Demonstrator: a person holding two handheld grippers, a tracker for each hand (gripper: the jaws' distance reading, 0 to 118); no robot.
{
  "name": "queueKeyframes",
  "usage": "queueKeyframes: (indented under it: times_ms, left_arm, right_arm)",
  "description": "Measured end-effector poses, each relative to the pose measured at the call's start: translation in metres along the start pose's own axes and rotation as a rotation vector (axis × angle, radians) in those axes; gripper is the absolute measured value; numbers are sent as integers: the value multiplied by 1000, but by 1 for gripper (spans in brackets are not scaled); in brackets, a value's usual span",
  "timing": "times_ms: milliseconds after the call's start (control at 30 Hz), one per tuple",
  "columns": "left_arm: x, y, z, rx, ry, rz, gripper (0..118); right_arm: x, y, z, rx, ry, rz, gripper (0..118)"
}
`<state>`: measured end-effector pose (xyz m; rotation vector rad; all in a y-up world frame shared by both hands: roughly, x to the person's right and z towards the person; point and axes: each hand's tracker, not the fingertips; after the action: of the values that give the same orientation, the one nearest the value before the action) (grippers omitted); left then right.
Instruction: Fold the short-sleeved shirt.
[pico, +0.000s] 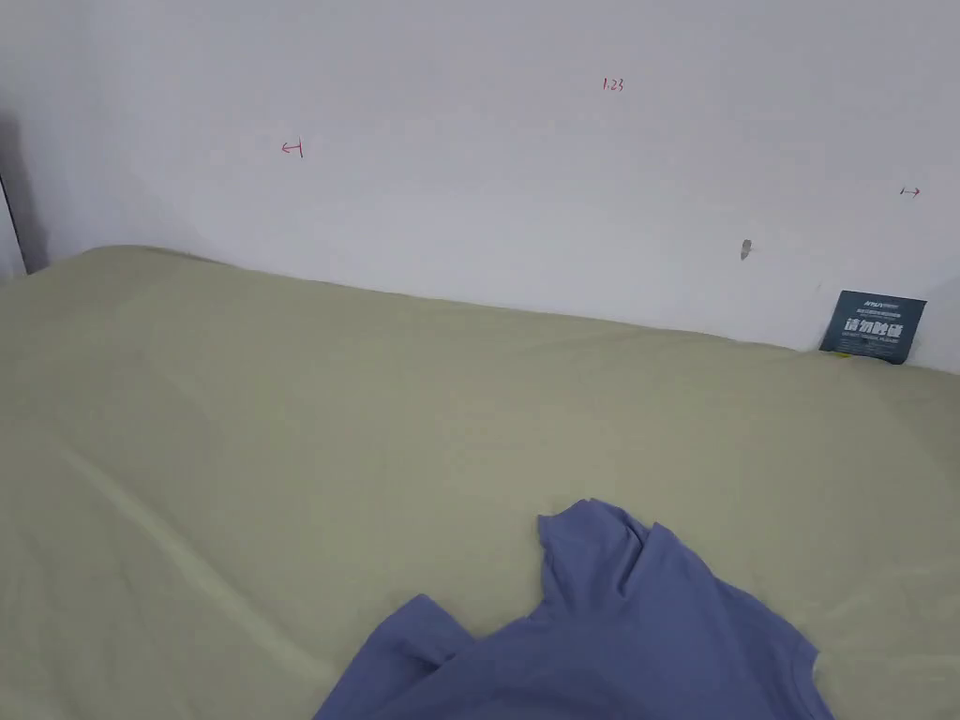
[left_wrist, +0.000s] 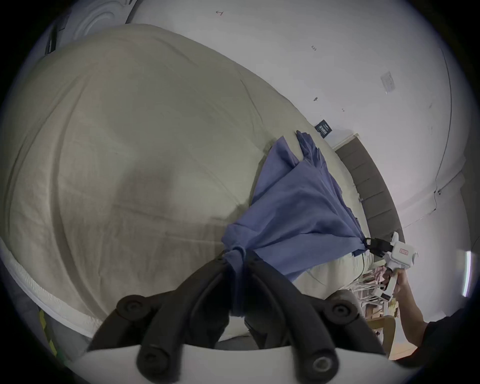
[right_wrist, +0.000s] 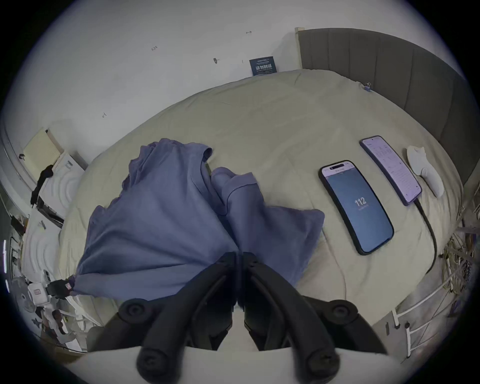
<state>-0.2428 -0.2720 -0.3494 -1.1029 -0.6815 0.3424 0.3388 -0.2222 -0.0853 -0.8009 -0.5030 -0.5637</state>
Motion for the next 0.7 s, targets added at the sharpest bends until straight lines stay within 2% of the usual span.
queueKeyframes:
  times_ms: [33, 67, 100, 133, 233, 367, 533, 567, 600, 633, 667, 700]
  left_arm:
    - [2, 0, 3, 8, 21, 7, 46]
    - [1, -1, 9, 11, 50, 20, 72]
    - [-2, 0, 14, 21, 52, 32, 86]
    - [-2, 2, 23, 62, 36, 55, 88]
    - [15, 20, 57, 189, 33, 35, 88]
    - [85, 53, 77, 352, 131, -221, 88]
    - [177, 69, 48, 415, 203, -354, 87]
    - [195, 65, 39, 433, 228, -382, 83]
    - [214, 60, 29, 448, 253, -430, 70]
    - [229, 55, 20, 451, 295, -470, 29]
    - [243, 46, 9, 468, 357, -512, 0]
    - [254, 34, 1, 500, 403, -527, 0]
  right_arm:
    - [1, 0, 4, 2, -9, -20, 57]
    - [2, 0, 10, 11, -31, -32, 67]
    - [3, 1, 16, 7, -14, -25, 67]
    - [5, 2, 25, 40, 10, -48, 67]
    - [-9, 16, 51, 112, 15, 25, 67]
    - [-57, 39, 66, 252, -13, 212, 67]
    - [-134, 55, 59, 334, -1, 313, 67]
    - [-151, 52, 58, 360, -10, 347, 67]
    - [-166, 46, 59, 379, -24, 375, 66]
    - [-176, 37, 60, 407, -33, 398, 64]
    - [-187, 28, 59, 421, -24, 405, 64]
    - [-194, 16, 60, 421, -22, 404, 60]
